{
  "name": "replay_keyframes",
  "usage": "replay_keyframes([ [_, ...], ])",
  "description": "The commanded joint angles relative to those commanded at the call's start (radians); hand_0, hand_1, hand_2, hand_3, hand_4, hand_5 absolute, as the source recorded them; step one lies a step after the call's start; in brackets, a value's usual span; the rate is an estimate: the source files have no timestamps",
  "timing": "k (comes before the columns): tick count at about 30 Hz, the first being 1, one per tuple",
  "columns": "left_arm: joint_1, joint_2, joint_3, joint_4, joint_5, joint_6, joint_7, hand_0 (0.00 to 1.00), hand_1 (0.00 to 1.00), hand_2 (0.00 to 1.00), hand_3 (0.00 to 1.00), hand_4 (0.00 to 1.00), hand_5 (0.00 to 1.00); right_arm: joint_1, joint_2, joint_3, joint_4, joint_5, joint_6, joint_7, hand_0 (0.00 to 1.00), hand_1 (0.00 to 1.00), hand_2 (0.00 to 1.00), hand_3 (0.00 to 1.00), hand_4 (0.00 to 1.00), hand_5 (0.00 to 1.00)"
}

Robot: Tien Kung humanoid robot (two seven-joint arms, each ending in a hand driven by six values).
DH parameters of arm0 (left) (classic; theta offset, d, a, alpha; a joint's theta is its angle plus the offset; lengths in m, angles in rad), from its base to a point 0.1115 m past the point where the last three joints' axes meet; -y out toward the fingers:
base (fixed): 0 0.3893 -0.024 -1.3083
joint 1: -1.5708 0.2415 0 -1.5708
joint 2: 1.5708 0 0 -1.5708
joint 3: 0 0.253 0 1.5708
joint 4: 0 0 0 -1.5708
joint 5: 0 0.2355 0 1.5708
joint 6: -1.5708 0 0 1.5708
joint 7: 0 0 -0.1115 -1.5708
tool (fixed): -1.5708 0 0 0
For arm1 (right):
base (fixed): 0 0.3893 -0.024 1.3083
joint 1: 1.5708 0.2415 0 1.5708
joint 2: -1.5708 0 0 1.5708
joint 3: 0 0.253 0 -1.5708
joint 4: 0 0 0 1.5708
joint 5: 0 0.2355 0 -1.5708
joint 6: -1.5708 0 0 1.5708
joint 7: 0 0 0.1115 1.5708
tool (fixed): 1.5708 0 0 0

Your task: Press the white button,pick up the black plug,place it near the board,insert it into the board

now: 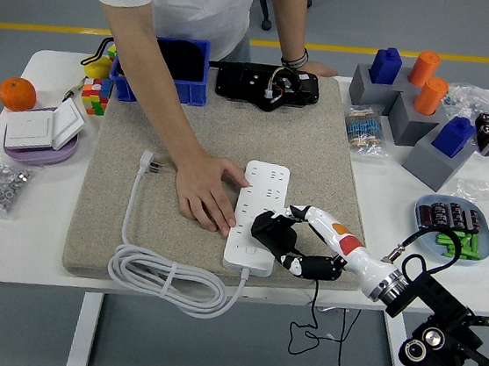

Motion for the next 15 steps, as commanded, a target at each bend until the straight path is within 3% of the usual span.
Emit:
replay_keyframes([
  [15,0.001,-0.003,-0.009,0.0,0.005,0.0,0.0,0.705,0.699,0.67,0.712,0.722,0.282,0.004,-0.009,0.022,-0.011,-0.02,0.005,-0.007,0.688,0.629,0.586,0.589,0.705,0.041],
])
